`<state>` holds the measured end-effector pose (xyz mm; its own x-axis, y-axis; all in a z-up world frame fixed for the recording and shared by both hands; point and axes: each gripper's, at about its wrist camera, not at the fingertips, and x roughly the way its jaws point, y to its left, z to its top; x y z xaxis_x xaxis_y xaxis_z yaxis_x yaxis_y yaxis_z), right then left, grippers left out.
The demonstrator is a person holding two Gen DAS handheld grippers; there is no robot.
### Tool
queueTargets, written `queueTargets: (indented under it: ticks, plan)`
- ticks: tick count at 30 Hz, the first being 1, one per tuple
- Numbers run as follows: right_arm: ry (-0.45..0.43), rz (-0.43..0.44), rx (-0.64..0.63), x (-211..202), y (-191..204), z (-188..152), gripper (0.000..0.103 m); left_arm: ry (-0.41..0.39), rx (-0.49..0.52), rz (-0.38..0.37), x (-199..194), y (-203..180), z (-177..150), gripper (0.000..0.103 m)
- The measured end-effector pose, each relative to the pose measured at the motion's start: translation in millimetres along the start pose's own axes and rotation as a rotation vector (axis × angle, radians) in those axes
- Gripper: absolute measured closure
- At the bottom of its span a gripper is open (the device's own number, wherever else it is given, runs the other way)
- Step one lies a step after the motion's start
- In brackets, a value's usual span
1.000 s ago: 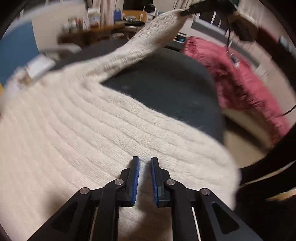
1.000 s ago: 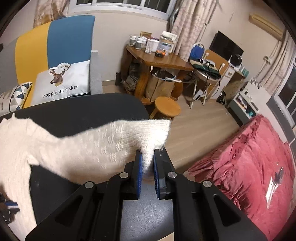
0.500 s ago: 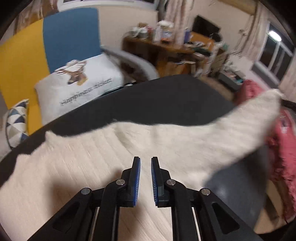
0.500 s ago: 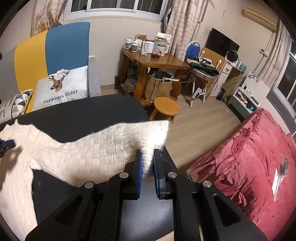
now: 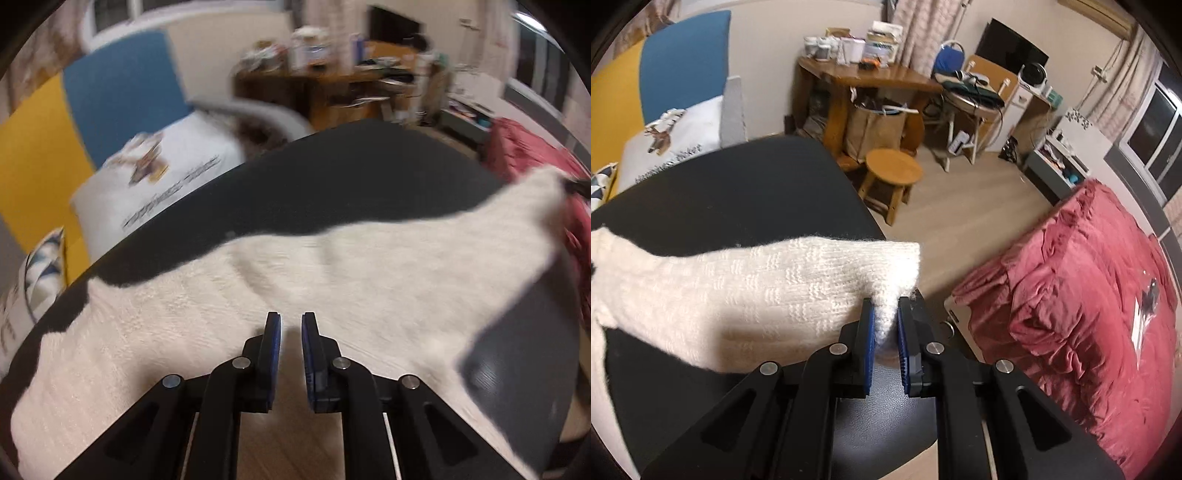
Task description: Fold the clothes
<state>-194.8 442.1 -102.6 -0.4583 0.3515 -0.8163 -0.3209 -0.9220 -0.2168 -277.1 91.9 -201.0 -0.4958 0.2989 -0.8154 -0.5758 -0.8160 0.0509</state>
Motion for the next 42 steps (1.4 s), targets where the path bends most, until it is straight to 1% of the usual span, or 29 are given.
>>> queueTargets:
  ticks: [1,3,5,7,9,10,11,13,14,15,16,19,20,22,24,25,26,28,29,30,31,32,33,34,36,38,39,42]
  plan:
    - [0.021,0.0,0.007,9,0,-3,0.092,0.01,0.034,-0.016,0,-9,-5,0.092]
    - [0.067,-0.003,0.02,28,1,-8,0.092,0.037,0.122,0.022,4,-31,-19,0.092]
    - [0.121,-0.01,0.05,47,-1,-14,0.091,0.03,0.157,0.053,2,-40,-22,0.093]
    - [0.14,0.011,0.117,52,-13,-20,0.088,0.036,0.116,0.013,-4,-36,-19,0.093]
    - [0.145,0.041,0.189,51,-28,-23,0.081,0.025,0.068,-0.032,-14,-32,-17,0.093]
    - [0.123,0.045,0.235,44,-39,-24,0.081,0.012,0.047,-0.057,-19,-30,-17,0.092]
    - [0.095,0.048,0.282,35,-51,-24,0.081,-0.011,0.048,-0.071,-26,-32,-17,0.092]
    - [0.028,0.091,0.336,16,-67,-22,0.081,-0.034,0.064,-0.09,-34,-41,-17,0.092]
    - [-0.002,0.134,0.331,8,-67,-19,0.081,-0.041,0.072,-0.107,-35,-44,-17,0.092]
    - [-0.018,0.184,0.295,3,-60,-16,0.081,-0.035,0.088,-0.127,-35,-52,-18,0.092]
    - [-0.031,0.236,0.254,-2,-51,-12,0.081,-0.028,0.103,-0.13,-36,-60,-20,0.092]
    - [0.01,0.316,0.127,4,-12,-10,0.081,0.021,0.128,-0.15,-25,-73,-23,0.092]
    - [0.044,0.304,0.11,12,-3,-10,0.081,0.034,0.127,-0.15,-22,-77,-25,0.092]
    - [0.132,0.253,0.139,34,-2,-15,0.081,0.049,0.124,-0.156,-20,-80,-28,0.092]
    - [0.205,0.169,0.133,52,-7,-29,0.081,0.053,0.102,-0.181,-20,-76,-28,0.092]
    - [0.239,0.125,0.128,61,-11,-36,0.084,0.052,0.092,-0.193,-20,-74,-28,0.092]
    - [0.221,0.14,0.15,60,-17,-41,0.084,0.048,0.063,-0.212,-21,-68,-27,0.091]
    - [0.226,0.138,0.171,57,-23,-42,0.084,0.039,-0.001,-0.251,-22,-53,-24,0.091]
    - [0.231,0.134,0.18,55,-25,-43,0.084,0.022,-0.051,-0.266,-25,-41,-22,0.09]
    - [0.219,0.081,0.149,47,-20,-39,0.084,-0.002,-0.1,-0.261,-29,-25,-20,0.09]
    - [0.184,0.05,0.117,38,-13,-34,0.084,-0.028,-0.15,-0.255,-34,-10,-18,0.09]
    - [0.119,0.073,0.084,22,0,-26,0.084,-0.04,-0.172,-0.247,-35,-1,-16,0.09]
    - [0.072,0.134,0.065,10,14,-19,0.084,-0.041,-0.193,-0.235,-34,10,-11,0.09]
    - [0.034,0.237,0.031,-4,38,-8,0.084,-0.041,-0.215,-0.221,-32,22,-6,0.09]
    - [-0.01,0.369,-0.05,-23,82,5,0.084,-0.042,-0.225,-0.199,-28,34,2,0.09]
    - [-0.029,0.534,-0.141,-37,138,15,0.084,-0.041,-0.226,-0.171,-21,43,12,0.09]
    - [-0.023,0.552,-0.154,-36,151,15,0.084,-0.037,-0.23,-0.149,-17,47,17,0.09]
    - [0.0,0.565,-0.176,-29,181,15,0.084,-0.029,-0.265,-0.125,0,61,25,0.09]
